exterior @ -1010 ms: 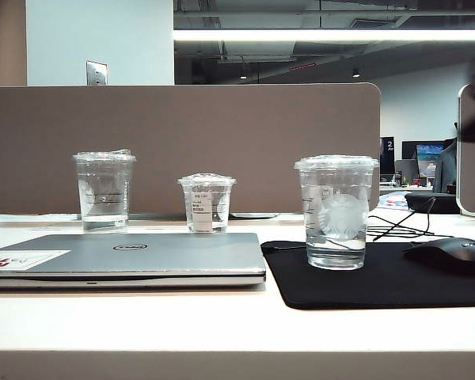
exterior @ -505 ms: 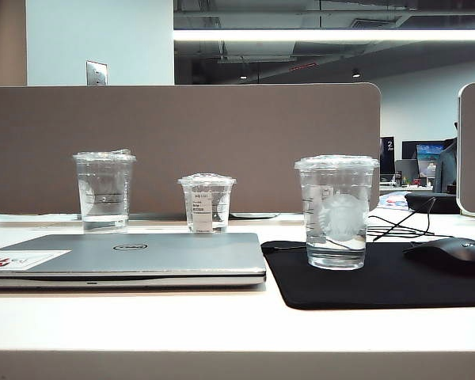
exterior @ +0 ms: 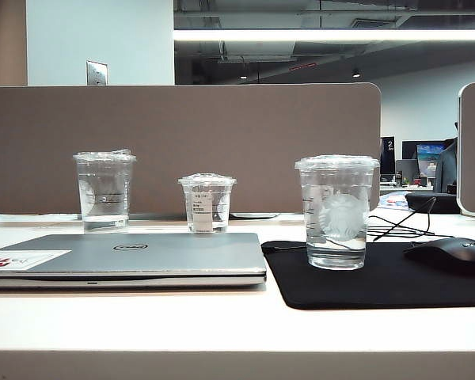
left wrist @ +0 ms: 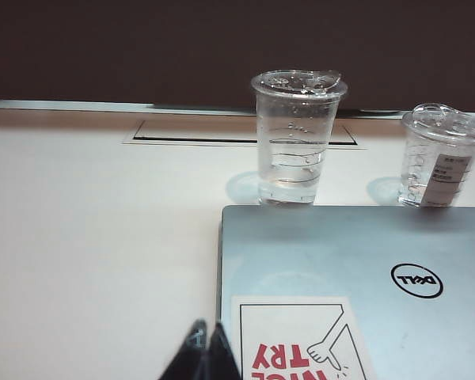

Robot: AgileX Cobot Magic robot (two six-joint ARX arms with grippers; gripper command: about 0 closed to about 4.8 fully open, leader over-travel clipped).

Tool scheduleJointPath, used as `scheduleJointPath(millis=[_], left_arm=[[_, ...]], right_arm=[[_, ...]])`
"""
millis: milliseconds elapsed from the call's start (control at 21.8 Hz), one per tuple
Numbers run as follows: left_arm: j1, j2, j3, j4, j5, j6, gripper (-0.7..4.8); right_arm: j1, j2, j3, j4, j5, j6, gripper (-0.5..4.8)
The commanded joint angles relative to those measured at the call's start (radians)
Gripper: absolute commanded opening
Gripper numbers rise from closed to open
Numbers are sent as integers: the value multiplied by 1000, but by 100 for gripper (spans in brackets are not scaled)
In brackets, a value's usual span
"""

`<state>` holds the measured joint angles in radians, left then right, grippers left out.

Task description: Pick up the coffee cup on the right and place it on the right side of the laptop.

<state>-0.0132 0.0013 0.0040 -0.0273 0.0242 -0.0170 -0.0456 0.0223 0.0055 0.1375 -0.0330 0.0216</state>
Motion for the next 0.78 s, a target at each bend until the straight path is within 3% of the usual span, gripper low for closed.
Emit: scheduleJointPath(millis=[46, 780], left_arm=[[1, 0, 3, 6, 2, 2, -5], [1, 0, 3, 6, 2, 2, -5]], right_arm=[[1, -24, -5, -16, -3, 1, -8], [11, -23, -5, -127, -6, 12, -8]])
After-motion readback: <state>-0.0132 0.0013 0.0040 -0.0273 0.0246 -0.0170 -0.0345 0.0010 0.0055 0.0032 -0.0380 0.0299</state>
